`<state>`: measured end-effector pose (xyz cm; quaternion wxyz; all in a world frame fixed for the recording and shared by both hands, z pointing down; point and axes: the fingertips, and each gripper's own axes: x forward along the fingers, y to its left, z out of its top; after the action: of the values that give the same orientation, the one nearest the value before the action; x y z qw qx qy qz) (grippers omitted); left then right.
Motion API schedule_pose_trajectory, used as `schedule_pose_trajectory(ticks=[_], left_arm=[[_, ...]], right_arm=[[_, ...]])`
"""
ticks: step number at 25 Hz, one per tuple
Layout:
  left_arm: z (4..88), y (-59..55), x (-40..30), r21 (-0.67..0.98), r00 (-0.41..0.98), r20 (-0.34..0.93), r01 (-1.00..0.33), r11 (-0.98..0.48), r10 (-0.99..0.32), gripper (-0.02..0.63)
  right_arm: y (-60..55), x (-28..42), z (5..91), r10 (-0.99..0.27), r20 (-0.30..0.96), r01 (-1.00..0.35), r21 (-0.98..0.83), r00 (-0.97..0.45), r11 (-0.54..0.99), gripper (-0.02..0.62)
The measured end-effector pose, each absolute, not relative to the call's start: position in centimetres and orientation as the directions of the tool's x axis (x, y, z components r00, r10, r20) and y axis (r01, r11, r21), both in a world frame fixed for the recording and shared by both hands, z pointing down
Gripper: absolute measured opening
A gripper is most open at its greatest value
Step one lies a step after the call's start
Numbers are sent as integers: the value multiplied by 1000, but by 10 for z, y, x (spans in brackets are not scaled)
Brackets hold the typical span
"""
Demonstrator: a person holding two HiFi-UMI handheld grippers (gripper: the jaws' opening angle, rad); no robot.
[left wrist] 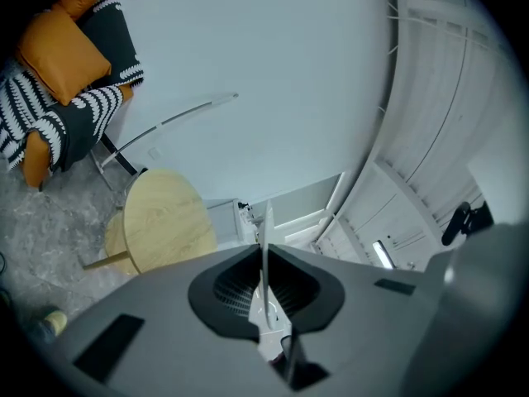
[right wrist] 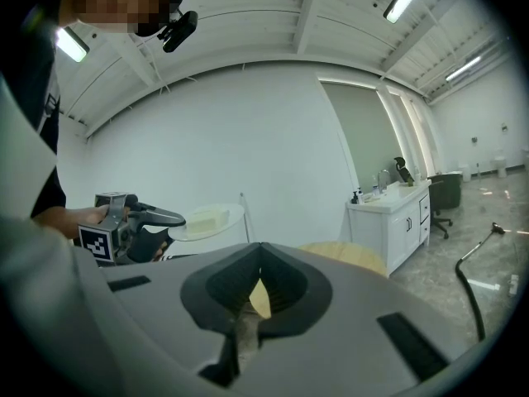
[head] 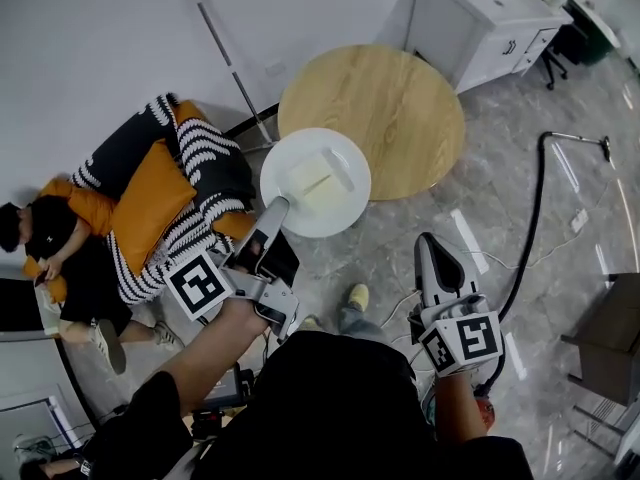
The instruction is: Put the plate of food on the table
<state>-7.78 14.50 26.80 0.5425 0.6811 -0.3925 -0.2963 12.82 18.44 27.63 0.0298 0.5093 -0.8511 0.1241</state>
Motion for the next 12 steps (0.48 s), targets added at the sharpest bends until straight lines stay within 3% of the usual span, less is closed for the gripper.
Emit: schedule_pose_trajectory(ticks=[12], left_arm=[[269,65,-62,966,485,62,-249,-70,-873,17]], right_arm=[[95,145,275,-834,162,-845,-204,-527,494,6]])
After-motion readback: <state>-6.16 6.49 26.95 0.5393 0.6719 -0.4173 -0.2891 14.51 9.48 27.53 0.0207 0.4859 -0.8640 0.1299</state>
